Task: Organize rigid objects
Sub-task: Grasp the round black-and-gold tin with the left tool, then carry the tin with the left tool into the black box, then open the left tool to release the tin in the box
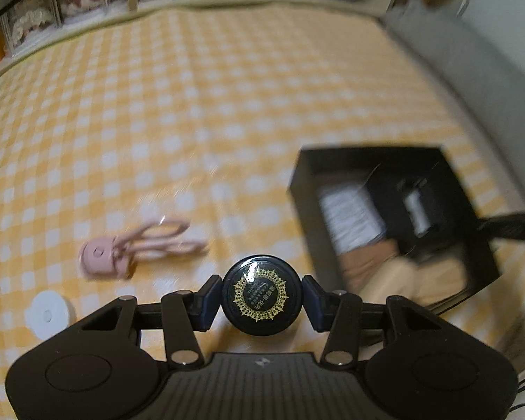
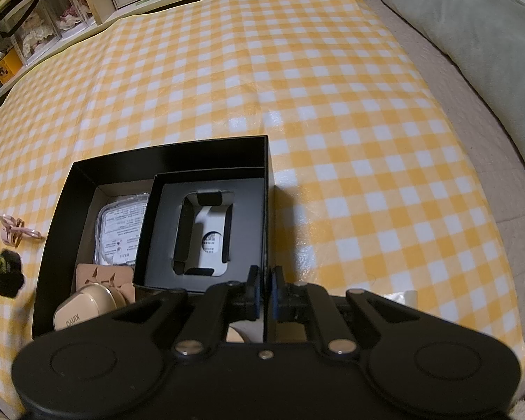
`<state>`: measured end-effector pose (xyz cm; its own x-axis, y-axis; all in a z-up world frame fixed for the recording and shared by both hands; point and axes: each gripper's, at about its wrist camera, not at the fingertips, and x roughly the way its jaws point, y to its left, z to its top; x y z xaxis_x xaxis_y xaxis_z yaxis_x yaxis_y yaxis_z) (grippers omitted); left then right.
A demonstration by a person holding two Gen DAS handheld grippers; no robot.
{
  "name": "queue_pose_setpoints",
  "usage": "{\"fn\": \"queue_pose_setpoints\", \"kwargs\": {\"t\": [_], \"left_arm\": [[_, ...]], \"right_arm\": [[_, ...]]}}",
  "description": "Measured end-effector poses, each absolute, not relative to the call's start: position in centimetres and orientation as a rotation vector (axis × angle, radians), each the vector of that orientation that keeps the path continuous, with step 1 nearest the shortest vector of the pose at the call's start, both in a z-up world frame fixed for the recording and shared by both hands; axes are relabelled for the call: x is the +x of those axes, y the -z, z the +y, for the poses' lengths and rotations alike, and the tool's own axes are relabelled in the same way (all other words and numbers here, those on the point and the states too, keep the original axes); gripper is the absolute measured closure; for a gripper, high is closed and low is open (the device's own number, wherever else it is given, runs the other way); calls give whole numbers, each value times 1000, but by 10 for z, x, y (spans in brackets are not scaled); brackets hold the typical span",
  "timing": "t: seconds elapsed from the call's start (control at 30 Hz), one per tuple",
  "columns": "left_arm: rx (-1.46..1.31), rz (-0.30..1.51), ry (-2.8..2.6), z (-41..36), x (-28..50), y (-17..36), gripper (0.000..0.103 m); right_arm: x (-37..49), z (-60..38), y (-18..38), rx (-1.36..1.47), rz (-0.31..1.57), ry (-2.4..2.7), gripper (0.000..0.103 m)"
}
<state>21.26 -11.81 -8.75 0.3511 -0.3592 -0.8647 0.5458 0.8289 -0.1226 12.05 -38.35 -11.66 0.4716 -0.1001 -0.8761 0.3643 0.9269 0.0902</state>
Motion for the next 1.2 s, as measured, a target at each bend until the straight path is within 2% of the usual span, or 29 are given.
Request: {"fn": "queue_pose_setpoints", "kwargs": {"t": [0.3, 0.67, 0.7, 0.73, 0.8, 1.2], "left_arm": [[143, 970, 671, -164, 207, 71, 53], [96, 936, 669, -187, 217, 87, 51], [87, 931, 660, -185, 218, 88, 49], [86, 935, 648, -184, 219, 88, 37], [91, 954, 625, -182, 222, 88, 27], [127, 1015, 650, -179, 202, 82, 7]], "right_arm": [[120, -384, 117, 278, 1045, 289, 96], [118, -385, 119, 267, 1047, 291, 96], [118, -385, 119, 266, 1047, 290, 96], [118, -385, 119, 265, 1048, 290, 96], [118, -385, 119, 260, 1049, 291, 96], [114, -384, 122, 249, 1056, 290, 96]]}}
